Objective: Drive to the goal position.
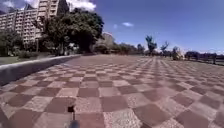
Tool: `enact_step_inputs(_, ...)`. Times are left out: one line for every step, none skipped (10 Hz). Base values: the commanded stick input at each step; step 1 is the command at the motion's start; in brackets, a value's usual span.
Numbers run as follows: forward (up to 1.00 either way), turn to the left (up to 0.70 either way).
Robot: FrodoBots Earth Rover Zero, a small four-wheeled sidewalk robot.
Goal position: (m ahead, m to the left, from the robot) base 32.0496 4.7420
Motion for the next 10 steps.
enact_step_inputs(1.0,0.0)
enact_step_inputs(1.0,0.0)
enact_step_inputs(1.0,0.0)
enact_step_inputs(1.0,0.0)
enact_step_inputs(1.0,0.0)
enact_step_inputs(1.0,0.0)
enact_step_inputs(1.0,0.0)
enact_step_inputs(1.0,0.0)
enact_step_inputs(1.0,0.0)
enact_step_inputs(1.0,0.0)
